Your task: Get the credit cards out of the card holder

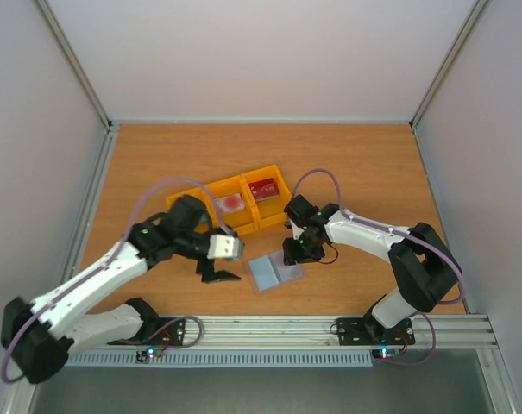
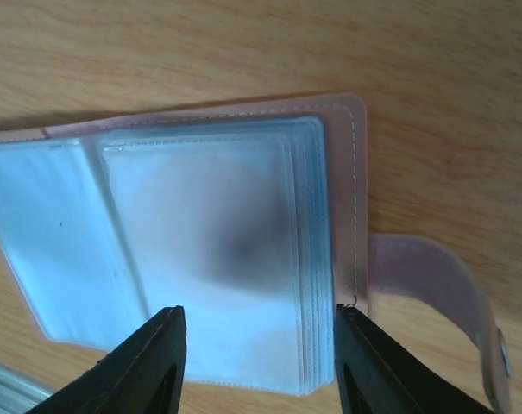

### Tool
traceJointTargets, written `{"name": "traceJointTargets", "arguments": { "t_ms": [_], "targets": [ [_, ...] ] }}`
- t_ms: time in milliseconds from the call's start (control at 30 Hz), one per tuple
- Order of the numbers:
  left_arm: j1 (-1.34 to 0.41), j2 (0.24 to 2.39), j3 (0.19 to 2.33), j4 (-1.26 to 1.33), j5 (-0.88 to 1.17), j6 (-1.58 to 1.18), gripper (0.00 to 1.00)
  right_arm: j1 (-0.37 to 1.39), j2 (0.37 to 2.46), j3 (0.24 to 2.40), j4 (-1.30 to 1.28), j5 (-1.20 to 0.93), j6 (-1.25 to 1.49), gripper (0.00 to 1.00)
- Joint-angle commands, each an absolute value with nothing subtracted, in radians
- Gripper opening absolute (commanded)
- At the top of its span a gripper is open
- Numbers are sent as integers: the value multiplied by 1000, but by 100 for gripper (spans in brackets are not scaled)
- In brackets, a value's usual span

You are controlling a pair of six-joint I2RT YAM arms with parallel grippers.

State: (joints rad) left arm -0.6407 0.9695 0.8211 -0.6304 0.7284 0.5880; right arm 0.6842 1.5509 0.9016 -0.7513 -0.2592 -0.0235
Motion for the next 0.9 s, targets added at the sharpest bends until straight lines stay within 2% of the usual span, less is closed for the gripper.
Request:
{"name": "traceJointTargets", "arguments": {
  "t_ms": [0,233,433,500,600,867],
  "targets": [
    [-711,1140,753,-799,536,1334,83,689,1587,893,-690,-265,-4,46],
    [-783,1360,720,-517,418,1442,69,690,1597,855,-671,-242,-2,44],
    [-827,1452,626,-342,414,1536,58,693,1607,855,-643,-298,-2,29],
    [-828,1474,596,-285,423,1541,51,696,1600,852,-633,-316,-2,27],
    [-828,1495,556,-198,430,1560,35,701,1590,853,-619,-369,-2,25],
    [-827,1502,511,-135,445,1577,31,742,1563,876,-572,-485,-4,21]
  ]
}}
